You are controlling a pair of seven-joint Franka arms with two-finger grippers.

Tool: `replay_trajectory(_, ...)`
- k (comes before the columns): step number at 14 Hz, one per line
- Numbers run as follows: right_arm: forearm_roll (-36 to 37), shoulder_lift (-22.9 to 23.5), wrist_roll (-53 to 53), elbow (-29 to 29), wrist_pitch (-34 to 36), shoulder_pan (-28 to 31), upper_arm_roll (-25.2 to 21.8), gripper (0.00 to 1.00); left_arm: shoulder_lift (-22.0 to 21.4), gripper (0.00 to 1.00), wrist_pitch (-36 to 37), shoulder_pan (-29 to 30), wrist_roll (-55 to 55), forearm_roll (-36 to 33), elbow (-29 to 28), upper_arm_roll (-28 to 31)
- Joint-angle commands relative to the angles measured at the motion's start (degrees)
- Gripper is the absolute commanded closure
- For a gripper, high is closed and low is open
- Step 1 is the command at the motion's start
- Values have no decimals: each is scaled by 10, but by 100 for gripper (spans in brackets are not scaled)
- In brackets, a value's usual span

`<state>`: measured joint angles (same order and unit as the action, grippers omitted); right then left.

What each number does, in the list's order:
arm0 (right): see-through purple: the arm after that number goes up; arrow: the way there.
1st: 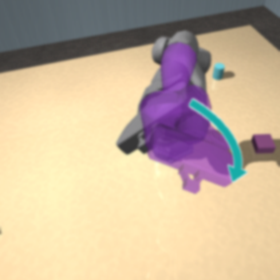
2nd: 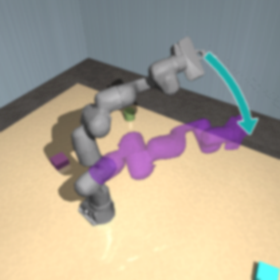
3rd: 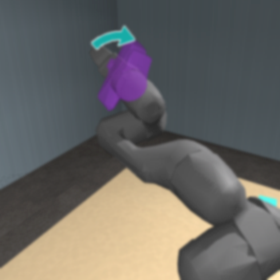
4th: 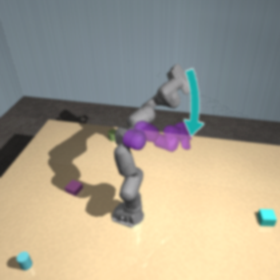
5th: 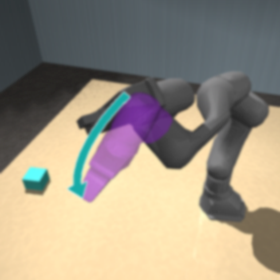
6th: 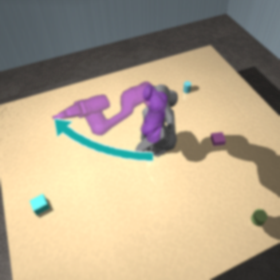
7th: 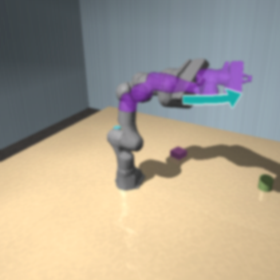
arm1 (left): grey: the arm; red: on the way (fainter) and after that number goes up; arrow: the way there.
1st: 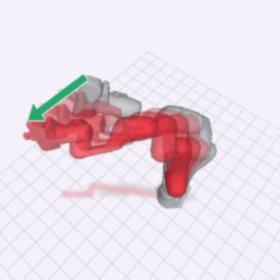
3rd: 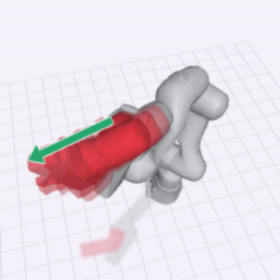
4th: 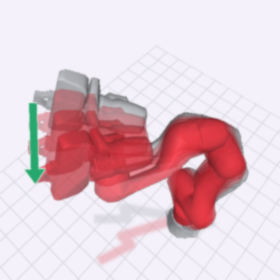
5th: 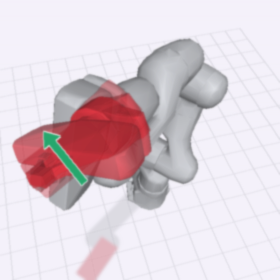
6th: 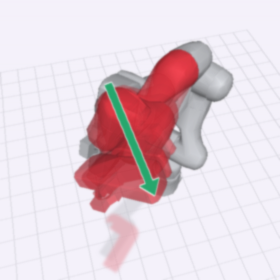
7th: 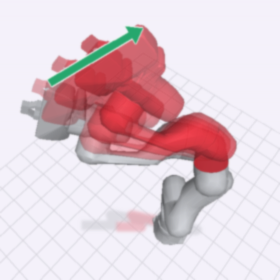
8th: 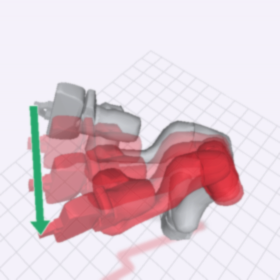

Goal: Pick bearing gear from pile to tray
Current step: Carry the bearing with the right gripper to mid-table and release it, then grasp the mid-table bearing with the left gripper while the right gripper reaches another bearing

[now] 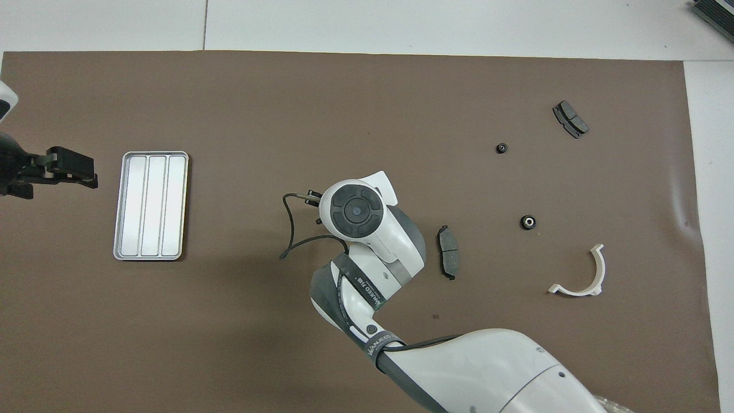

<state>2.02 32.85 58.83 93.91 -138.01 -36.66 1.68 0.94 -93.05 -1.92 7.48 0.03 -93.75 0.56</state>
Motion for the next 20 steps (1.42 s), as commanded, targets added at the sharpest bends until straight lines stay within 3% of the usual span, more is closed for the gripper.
replay_trajectory(1,17,-2,4,-28,45,10,-3,4,-7,0,-4,1,0,-10,-3,1)
replay_trajectory(4,25,-27,-31,-11,48,33,-7,0,-8,0,-5,1,2,-9,-4,1)
replay_trajectory(7,24,-91,-119,57,48,84,-6,0,-13,0,-26,-12,4,-6,-12,-8)
replay_trajectory(11,21,-161,-217,159,42,141,-5,0,5,0,-48,-126,130,-6,-22,-18)
replay_trajectory(15,13,-214,-368,240,42,217,-4,0,58,0,-142,-241,268,-6,-56,-18)
replay_trajectory(17,-6,-227,-446,268,42,251,-4,0,71,0,-199,-265,273,-1,-89,-19)
replay_trajectory(20,-51,-235,-589,297,31,307,-4,0,148,0,-275,-291,291,1,-92,-19)
